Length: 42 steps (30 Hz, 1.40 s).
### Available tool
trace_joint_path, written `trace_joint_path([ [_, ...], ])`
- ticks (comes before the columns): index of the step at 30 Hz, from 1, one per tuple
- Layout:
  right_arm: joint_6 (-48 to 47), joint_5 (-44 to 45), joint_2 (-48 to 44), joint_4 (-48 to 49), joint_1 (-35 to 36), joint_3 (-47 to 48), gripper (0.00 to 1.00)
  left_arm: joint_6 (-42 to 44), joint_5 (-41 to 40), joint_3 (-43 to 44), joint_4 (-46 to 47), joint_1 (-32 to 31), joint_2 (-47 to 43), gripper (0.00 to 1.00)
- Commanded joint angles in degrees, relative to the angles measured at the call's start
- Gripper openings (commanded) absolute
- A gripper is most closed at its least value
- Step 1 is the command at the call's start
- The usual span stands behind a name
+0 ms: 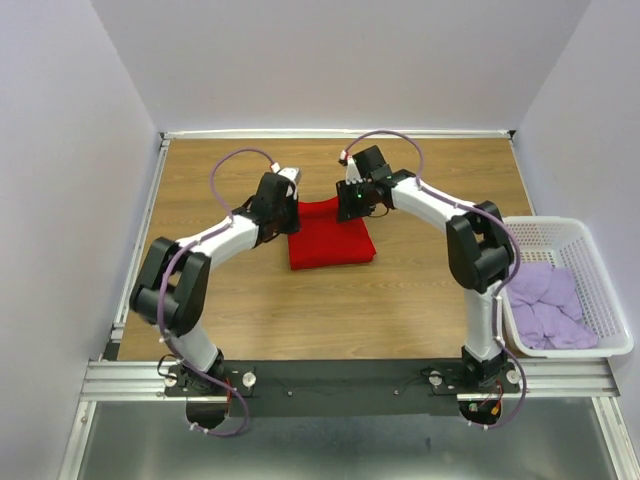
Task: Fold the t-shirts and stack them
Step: Fold the tshirt
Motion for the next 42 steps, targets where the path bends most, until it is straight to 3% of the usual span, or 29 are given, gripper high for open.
trace_joint_path([
  [1, -2.5, -5.2, 6.9, 4.3, -1.8, 6.5, 0.41, 2.0, 0.7, 7.8, 3.9, 1.3, 8.0, 0.14],
  [5, -1.1, -6.3, 14.1, 4.5, -4.7, 12.8, 0.41, 1.8, 1.8, 13.9, 3.7, 4.1, 14.8, 0.13],
  [14, 2.6, -12.0, 19.3, 4.8, -7.7, 21.0, 0.42, 1.4, 6.5, 19.1, 2.4, 8.4, 23.2, 0.15],
  [17, 3.6, -14.4, 16.4, 4.9, -7.8, 20.9, 0.43, 1.0, 6.6, 18.6, 2.4, 8.9, 19.2, 0.21],
  [24, 7.0, -21.8, 10.7, 8.6, -9.6, 16.0, 0.44, -1.9, 4.9, 10.7, 9.7, 8.8, 6.1, 0.49],
  [31, 12.8, -33.1, 16.8, 18.3, -13.2, 13.2, 0.44, -4.0, 17.8, 8.5, 17.0, 8.9, 13.6, 0.44],
  [38, 15.2, -34.9, 26.8, 19.9, -16.8, 16.7, 0.44, -5.8, 17.4, 11.0, 16.6, 9.6, 22.8, 0.41],
  [42, 14.6, -34.9, 26.9, 20.2, -19.3, 15.2, 0.44, -7.3, 19.3, 11.0, 15.5, 11.7, 24.9, 0.4],
])
